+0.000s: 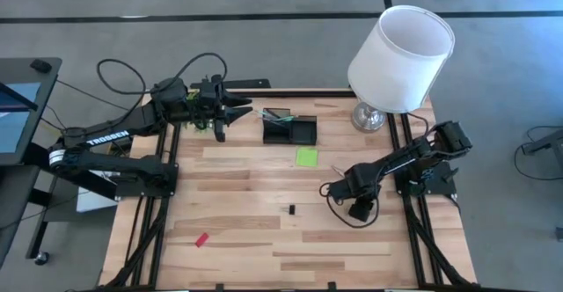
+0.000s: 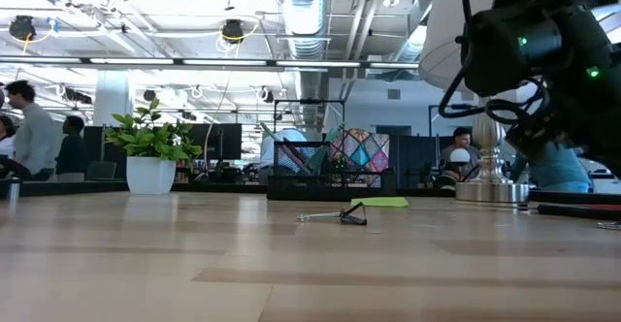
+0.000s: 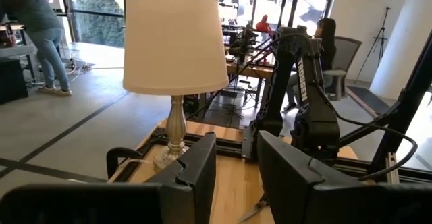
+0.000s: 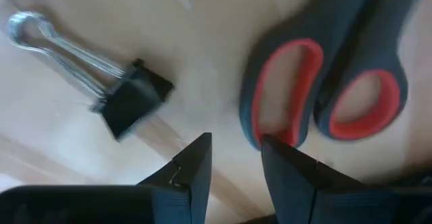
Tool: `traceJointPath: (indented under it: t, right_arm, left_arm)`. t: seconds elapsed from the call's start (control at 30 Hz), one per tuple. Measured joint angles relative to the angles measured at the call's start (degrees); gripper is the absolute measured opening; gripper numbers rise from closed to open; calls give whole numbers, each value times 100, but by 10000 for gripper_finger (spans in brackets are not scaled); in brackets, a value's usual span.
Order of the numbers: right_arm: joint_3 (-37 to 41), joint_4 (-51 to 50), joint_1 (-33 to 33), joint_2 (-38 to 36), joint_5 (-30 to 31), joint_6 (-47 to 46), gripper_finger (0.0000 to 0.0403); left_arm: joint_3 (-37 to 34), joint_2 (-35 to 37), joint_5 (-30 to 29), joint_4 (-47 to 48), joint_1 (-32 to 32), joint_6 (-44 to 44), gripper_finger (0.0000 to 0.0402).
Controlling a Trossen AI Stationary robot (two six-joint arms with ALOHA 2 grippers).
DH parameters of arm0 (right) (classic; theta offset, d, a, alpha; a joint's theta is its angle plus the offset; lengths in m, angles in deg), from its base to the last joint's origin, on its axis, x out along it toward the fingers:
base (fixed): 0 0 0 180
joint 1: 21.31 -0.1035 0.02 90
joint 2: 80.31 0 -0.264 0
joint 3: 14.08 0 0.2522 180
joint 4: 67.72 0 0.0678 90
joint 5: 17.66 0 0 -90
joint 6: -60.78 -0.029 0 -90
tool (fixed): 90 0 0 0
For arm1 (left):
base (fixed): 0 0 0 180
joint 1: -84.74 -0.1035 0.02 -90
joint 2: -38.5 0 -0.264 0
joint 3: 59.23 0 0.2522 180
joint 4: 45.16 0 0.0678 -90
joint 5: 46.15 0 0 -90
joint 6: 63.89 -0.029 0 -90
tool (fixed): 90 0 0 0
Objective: Pick and place office supplies into organizer
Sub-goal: Put the black scissor into the black desk organizer
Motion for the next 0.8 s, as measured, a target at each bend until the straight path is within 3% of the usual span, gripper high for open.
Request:
traceJointPath:
  t: [0.5, 0.63, 0.8]
  right_arm:
    - [299, 467, 13, -26, 58, 44, 116]
    - [305, 526, 13, -20, 6, 50, 86]
    - [314, 658, 9, -20, -136, 44, 19]
  left_arm:
    - [-2, -2, -1, 255, 0, 42, 105]
    - [-2, -2, -1, 256, -1, 53, 105]
    - [-2, -2, -1, 376, 0, 151, 105]
